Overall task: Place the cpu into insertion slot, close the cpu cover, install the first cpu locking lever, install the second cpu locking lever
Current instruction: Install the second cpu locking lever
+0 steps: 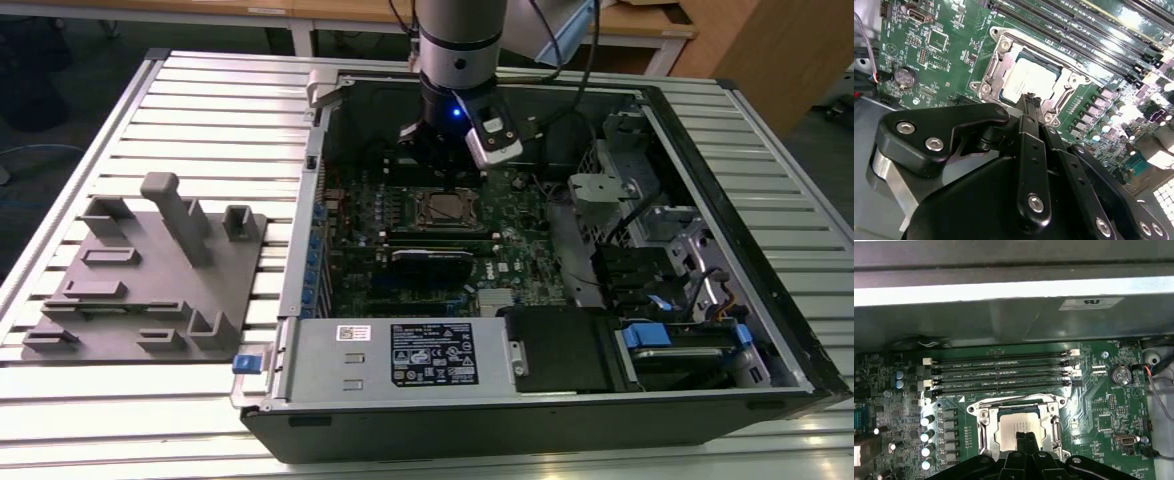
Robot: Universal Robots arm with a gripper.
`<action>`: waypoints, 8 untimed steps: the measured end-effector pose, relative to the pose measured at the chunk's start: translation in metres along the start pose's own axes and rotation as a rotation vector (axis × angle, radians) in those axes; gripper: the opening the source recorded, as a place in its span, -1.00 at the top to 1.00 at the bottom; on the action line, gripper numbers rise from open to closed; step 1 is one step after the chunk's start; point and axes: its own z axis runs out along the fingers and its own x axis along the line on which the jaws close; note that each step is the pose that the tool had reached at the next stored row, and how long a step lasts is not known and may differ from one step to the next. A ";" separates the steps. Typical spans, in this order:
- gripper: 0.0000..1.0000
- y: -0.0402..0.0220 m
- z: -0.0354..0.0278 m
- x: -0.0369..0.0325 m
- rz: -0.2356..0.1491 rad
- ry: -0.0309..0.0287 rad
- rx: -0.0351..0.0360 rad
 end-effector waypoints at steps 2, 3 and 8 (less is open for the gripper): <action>0.79 0.0000 0.0001 0.0000 0.017 -0.0014 0.0010; 0.79 0.0000 0.0001 0.0000 0.019 -0.0016 0.0011; 0.79 0.0001 -0.0002 0.0000 0.023 -0.0019 0.0014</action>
